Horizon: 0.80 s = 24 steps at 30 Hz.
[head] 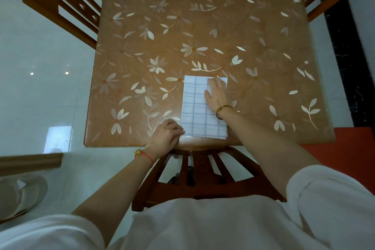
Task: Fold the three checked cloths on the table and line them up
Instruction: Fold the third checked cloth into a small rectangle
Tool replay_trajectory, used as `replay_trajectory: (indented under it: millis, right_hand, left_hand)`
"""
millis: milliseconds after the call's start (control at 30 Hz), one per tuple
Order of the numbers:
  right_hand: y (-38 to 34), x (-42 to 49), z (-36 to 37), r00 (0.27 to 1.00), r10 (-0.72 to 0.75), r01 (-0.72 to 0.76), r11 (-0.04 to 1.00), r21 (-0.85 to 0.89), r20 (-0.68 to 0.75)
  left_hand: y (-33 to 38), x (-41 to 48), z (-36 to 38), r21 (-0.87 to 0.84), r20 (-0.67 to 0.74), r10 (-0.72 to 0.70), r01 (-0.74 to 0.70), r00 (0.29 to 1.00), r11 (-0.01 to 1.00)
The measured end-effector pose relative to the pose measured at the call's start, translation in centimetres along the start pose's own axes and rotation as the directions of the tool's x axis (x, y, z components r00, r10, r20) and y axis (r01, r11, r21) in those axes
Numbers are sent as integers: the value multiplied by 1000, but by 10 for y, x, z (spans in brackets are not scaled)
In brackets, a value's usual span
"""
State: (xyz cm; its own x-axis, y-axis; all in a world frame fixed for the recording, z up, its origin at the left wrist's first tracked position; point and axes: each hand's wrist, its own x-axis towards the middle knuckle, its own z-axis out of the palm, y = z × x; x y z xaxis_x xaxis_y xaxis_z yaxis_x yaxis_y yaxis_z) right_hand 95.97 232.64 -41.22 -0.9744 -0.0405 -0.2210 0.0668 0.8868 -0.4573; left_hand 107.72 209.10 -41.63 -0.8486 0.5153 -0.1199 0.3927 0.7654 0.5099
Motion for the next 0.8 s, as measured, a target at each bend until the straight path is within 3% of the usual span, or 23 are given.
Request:
replay_trajectory:
  millis: [67,133,233,300,367,467,633,800]
  right_hand:
    - [17,-5,-4,968,193,-166,972,168,-160]
    - [34,-7,-8,899,409,-344,881,325,-157]
    - [56,-5,-10,795,606,-538,706,461,0]
    - [65,-1,-9,775,628,-554,618,558,74]
    - [68,3,-9,779,617,-538,566,625,112]
    - [61,14,-13,773,618,-511,473,718,144]
    - [55,40,-19,756,542,-599,350,720,367]
    - [51,49,-14,750,554,-563,250,787,361]
  left_hand:
    - [1,8,-5,-60,-33,-72,70,997,996]
    - [3,24,-10,-134,-106,-270,255,957,958]
    - [10,59,-22,-365,-125,-611,536,782,761]
    - [10,86,-28,-544,-3,-734,615,679,571]
    - [2,110,-29,-614,106,-777,655,621,440]
    - [-12,136,-29,-528,168,-777,721,607,449]
    - [-15,165,-35,-628,156,-795,680,586,378]
    - [-19,183,-38,-696,236,-777,659,584,284]
